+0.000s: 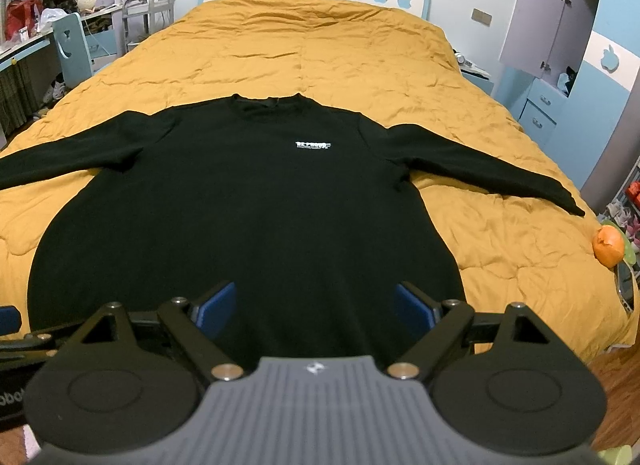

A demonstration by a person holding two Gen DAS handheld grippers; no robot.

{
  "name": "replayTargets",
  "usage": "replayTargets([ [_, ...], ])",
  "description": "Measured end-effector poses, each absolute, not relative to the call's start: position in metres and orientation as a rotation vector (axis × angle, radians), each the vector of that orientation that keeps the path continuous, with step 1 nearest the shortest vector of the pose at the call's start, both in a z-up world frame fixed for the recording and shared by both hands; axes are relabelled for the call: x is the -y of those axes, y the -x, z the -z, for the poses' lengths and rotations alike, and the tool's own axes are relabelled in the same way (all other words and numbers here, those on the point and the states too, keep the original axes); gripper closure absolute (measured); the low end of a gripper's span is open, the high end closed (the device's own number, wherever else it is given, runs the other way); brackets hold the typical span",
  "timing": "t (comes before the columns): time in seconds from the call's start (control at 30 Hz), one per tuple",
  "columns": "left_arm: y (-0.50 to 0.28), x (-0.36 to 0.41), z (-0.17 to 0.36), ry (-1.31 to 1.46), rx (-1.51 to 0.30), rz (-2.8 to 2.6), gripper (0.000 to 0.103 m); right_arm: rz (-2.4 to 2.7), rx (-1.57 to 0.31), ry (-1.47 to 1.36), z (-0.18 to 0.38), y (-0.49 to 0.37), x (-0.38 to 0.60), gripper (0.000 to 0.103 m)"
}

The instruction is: Fold small clothes

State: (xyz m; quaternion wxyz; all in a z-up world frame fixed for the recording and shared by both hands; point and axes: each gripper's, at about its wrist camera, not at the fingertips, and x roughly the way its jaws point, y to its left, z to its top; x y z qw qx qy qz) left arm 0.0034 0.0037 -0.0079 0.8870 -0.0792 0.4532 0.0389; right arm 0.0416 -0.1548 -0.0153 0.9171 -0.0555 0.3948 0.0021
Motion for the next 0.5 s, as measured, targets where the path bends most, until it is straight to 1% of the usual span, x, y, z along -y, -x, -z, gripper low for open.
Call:
replayTargets([
  [0.5, -0.0057, -0.0042, 0.0083, 0.162, -0.950, -0.078, 0.012, -0.003, -0.812, 0.114, 0.0169, -0.0419, 0.1545, 0.021],
])
